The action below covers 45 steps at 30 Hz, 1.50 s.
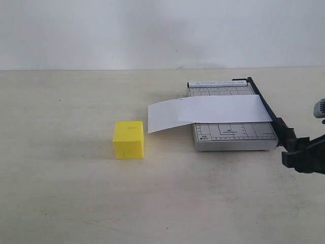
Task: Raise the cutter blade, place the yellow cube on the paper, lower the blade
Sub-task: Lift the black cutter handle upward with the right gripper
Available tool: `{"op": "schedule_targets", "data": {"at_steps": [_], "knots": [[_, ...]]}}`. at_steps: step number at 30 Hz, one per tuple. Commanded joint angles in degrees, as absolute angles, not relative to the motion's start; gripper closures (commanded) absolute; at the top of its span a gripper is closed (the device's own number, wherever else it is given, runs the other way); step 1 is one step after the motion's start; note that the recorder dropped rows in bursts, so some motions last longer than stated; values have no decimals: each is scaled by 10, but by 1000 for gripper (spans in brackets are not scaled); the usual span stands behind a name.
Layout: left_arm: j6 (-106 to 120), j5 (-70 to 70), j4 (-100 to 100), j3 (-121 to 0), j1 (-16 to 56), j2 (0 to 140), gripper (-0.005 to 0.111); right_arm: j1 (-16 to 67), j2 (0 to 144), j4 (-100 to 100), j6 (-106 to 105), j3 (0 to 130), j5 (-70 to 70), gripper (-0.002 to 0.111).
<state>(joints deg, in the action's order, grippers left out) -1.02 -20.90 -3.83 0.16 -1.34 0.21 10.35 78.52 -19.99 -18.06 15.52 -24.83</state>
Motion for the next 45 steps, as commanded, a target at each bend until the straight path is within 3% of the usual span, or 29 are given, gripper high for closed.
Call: {"op": "schedule_targets", "data": {"at_steps": [1,4,9,10,45], "knots": [[-15,-205,-39,0,-11,0,102,103,842,-193,-194,155,-277,35],[-15,-205,-39,0,-11,0,102,103,865,-193,-168,155,-281,40],[-15,-205,-39,0,-11,0,102,103,865,-193,-170,155,-275,105],[-15,-205,-39,0,-11,0,102,103,865,-193,-170,155,-274,108],[-15,-205,-39,0,-11,0,102,103,646,-185,-201,155,-341,108]]}}
